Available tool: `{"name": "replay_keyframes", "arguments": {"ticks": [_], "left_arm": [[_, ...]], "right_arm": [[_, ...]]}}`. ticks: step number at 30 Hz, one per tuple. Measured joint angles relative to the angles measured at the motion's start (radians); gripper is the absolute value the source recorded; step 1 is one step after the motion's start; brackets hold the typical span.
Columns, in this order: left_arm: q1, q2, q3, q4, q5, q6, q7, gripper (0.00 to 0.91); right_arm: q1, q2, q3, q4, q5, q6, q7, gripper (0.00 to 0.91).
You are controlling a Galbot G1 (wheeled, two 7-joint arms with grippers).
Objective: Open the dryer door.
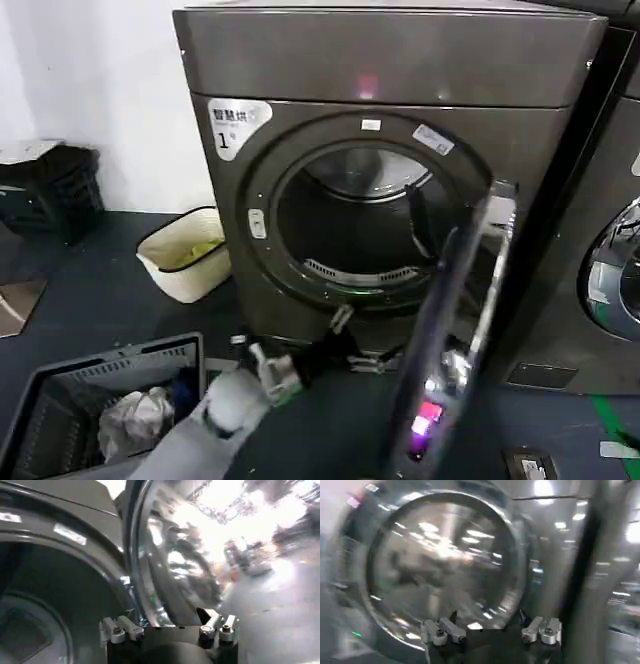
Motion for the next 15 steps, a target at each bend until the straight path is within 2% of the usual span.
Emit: {"name": "replay_keyframes", "arguments": {"ticks": [3, 5, 12, 15], "left_arm": [[-0.051, -0.022, 0.053, 0.031, 0.000, -0.003, -0.003, 0.907], [-0.084, -0.037, 0.088, 0.055, 0.000, -0.004, -0.008, 0.907], [-0.184, -0.104, 0.204, 0.134, -0.009, -0.006, -0.015, 0.907], [-0.215, -0.134, 0.245, 0.168, 0.003, -0.009, -0.032, 0.907]], "right_arm": [[-0.023, 0.070, 0.066, -0.003, -0.105, 0.059, 0.206, 0.907], [-0.035, 0.115, 0.102, -0.007, -0.179, 0.054, 0.361, 0.907], [-0.009, 0.263, 0.246, -0.045, -0.394, -0.037, 0.892, 0.907], [0.020, 0.306, 0.299, -0.076, -0.503, -0.094, 1.110, 0.907]]}}
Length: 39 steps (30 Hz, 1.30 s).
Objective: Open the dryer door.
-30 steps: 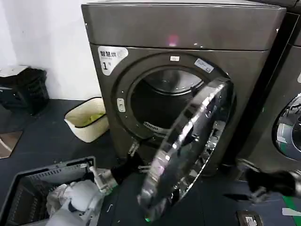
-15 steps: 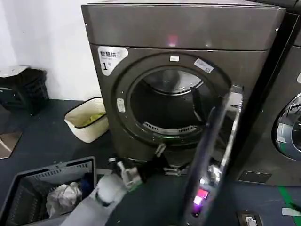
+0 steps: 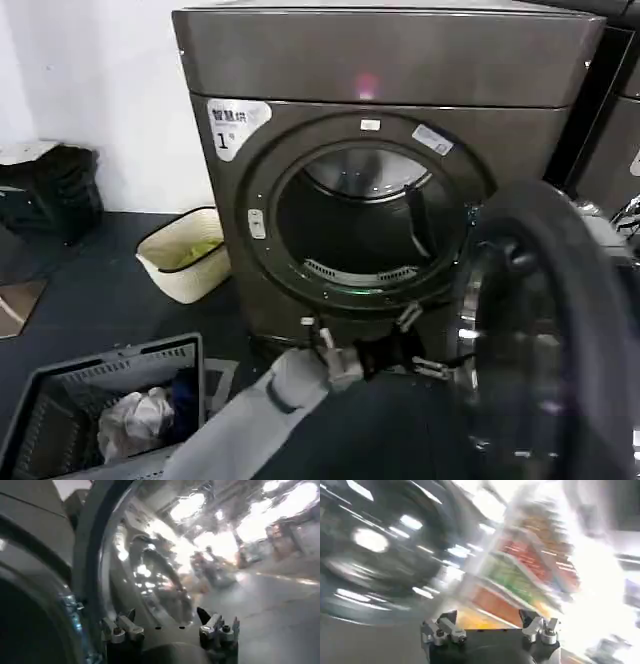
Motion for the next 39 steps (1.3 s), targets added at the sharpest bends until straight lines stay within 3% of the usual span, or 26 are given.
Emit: {"name": "replay_keyframes", "arguments": {"ticks": [5, 14, 28, 35, 39], "left_arm": [[-0.046, -0.054, 0.053, 0.061, 0.064, 0.006, -0.040, 0.907], [-0.075, -0.144, 0.094, 0.127, 0.099, 0.024, -0.066, 0.907], [-0.068, -0.166, 0.108, 0.123, 0.100, 0.052, -0.060, 0.907], [0.000, -0.048, 0.073, -0.026, 0.070, 0.124, -0.084, 0.907], [0.064, 0.068, 0.029, -0.155, 0.001, 0.225, -0.150, 0.907]], "right_arm": [[0.030, 0.032, 0.083, -0.061, -0.208, -0.145, 0.307, 0.907], [0.051, -0.001, 0.265, -0.193, -0.464, -0.236, 0.512, 0.907], [0.008, -0.042, 0.359, -0.303, -0.489, -0.266, 0.469, 0.907], [0.004, -0.067, 0.353, -0.313, -0.490, -0.255, 0.435, 0.907], [0.013, -0.080, 0.352, -0.310, -0.467, -0.242, 0.403, 0.907]]}}
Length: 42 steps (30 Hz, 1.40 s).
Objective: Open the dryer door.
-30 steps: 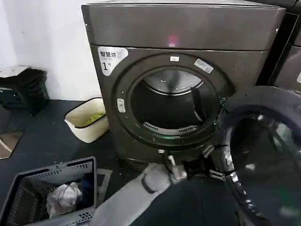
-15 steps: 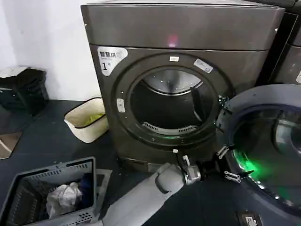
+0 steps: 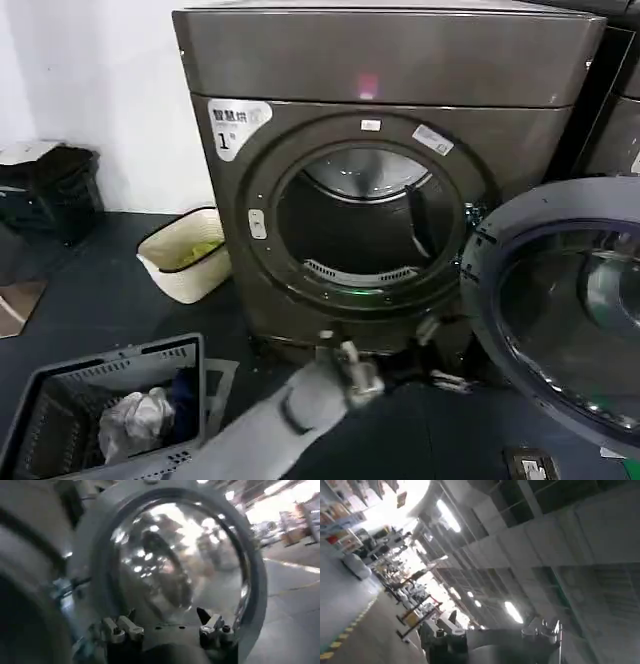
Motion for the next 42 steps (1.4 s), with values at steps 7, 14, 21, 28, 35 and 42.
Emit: {"name": "replay_keyframes", "arguments": {"ticks": [7, 14, 21, 28, 35, 42], "left_arm": [[0.151, 0.256, -0.144, -0.257, -0.176, 0.194, -0.113, 0.907], [0.316, 0.489, -0.359, -0.384, -0.336, 0.418, -0.302, 0.907], [0.401, 0.656, -0.515, -0.443, -0.585, 0.652, -0.556, 0.907], [0.508, 0.789, -0.670, -0.461, -0.952, 0.803, -0.777, 0.907], [0.626, 0.879, -0.879, -0.420, -1.428, 0.819, -1.043, 0.907], [0.667, 0.928, -0.986, -0.336, -1.819, 0.818, -1.228, 0.907]], "right_arm": [[0.009, -0.021, -0.028, 0.000, 0.039, 0.013, -0.006, 0.907], [0.026, -0.034, -0.072, 0.024, 0.058, 0.031, -0.024, 0.907], [0.041, -0.026, -0.117, 0.026, 0.104, 0.084, -0.054, 0.907], [0.050, -0.034, -0.152, 0.029, 0.182, 0.097, -0.112, 0.907], [0.054, -0.051, -0.159, 0.014, 0.210, 0.134, -0.134, 0.907], [0.062, -0.034, -0.158, 0.016, 0.254, 0.198, -0.165, 0.907]]}}
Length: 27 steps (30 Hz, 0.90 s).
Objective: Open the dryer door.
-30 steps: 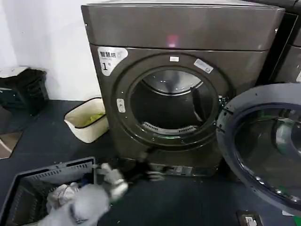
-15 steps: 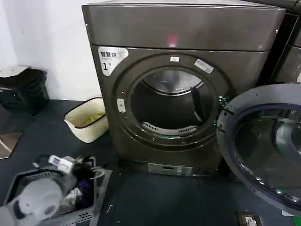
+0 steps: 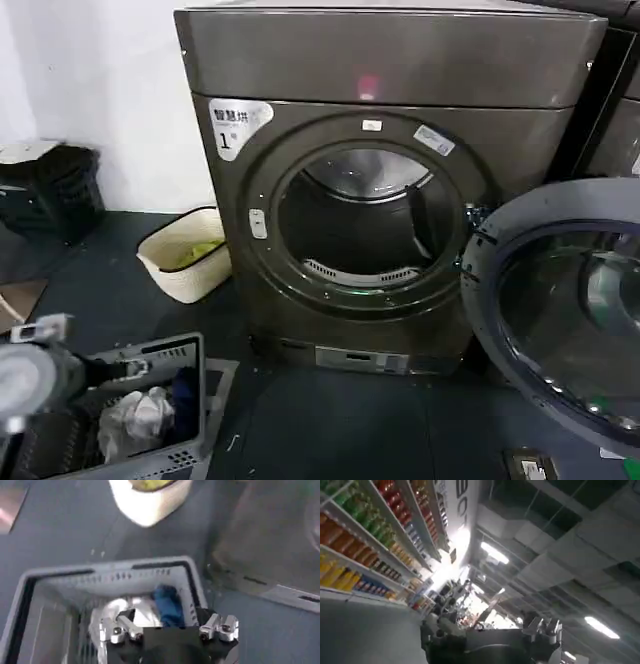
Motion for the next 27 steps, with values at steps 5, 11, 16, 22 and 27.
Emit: {"name": "replay_keyframes", "arguments": {"ticks": [5, 11, 16, 22, 27], "left_arm": [[-0.011, 0.006, -0.018, 0.096, -0.219, 0.000, -0.064, 0.907], [-0.006, -0.004, -0.011, 0.202, -0.306, 0.000, -0.089, 0.907], [-0.008, -0.005, 0.005, 0.253, -0.317, 0.000, -0.098, 0.907], [-0.005, -0.027, 0.032, 0.271, -0.360, -0.001, -0.116, 0.907], [-0.008, -0.040, 0.039, 0.286, -0.371, -0.001, -0.117, 0.907]], "right_arm": [[-0.002, 0.010, 0.015, -0.018, 0.016, 0.039, -0.002, 0.907], [-0.003, 0.032, 0.014, -0.013, 0.015, 0.023, 0.003, 0.907], [-0.004, 0.033, 0.012, -0.011, 0.019, 0.025, 0.007, 0.907], [0.000, 0.036, 0.006, -0.010, 0.017, 0.022, 0.006, 0.907], [-0.001, 0.036, 0.007, -0.017, 0.016, 0.030, 0.006, 0.907]]}}
